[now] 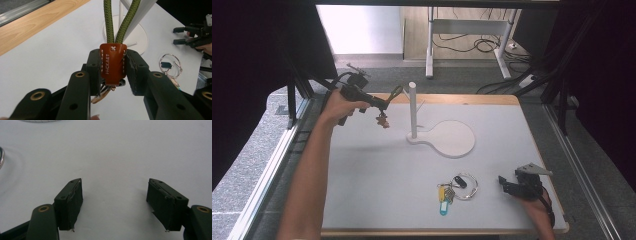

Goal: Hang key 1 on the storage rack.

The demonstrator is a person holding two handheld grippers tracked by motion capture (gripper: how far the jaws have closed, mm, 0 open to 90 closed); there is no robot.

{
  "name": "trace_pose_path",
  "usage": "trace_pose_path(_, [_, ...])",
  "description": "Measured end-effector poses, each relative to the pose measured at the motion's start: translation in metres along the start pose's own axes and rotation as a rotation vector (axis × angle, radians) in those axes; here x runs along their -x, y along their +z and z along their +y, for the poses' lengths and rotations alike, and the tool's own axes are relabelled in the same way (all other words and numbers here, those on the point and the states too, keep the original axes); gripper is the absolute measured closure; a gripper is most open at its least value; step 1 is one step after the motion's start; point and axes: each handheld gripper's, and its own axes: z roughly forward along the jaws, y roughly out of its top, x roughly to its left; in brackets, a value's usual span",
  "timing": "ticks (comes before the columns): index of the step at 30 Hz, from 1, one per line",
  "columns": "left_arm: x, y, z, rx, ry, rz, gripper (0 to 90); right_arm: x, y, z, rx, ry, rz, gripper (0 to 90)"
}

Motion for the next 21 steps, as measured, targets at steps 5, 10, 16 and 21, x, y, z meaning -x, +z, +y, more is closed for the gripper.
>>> trace_pose_path(5, [-0.001, 0.007, 0.007, -0.007, -0.008, -0.013, 67.0, 0.000, 0.000, 0.000, 0.000, -0.001, -0.001, 29.1])
trace_pose_path(10, [-0.001, 0.015, 0.009, -0.021, -0.019, -0.018, 67.0, 0.000, 0.000, 0.000, 0.000, -0.001, -0.001, 29.1])
trace_pose_path(16, [0.002, 0.020, 0.010, -0.038, -0.010, -0.011, 67.0, 0.000, 0.000, 0.000, 0.000, -0.001, -0.001, 29.1])
trace_pose_path(21, [0.006, 0.020, 0.010, -0.043, 0.000, -0.006, 67.0, 0.000, 0.000, 0.000, 0.000, -0.002, -0.002, 29.1])
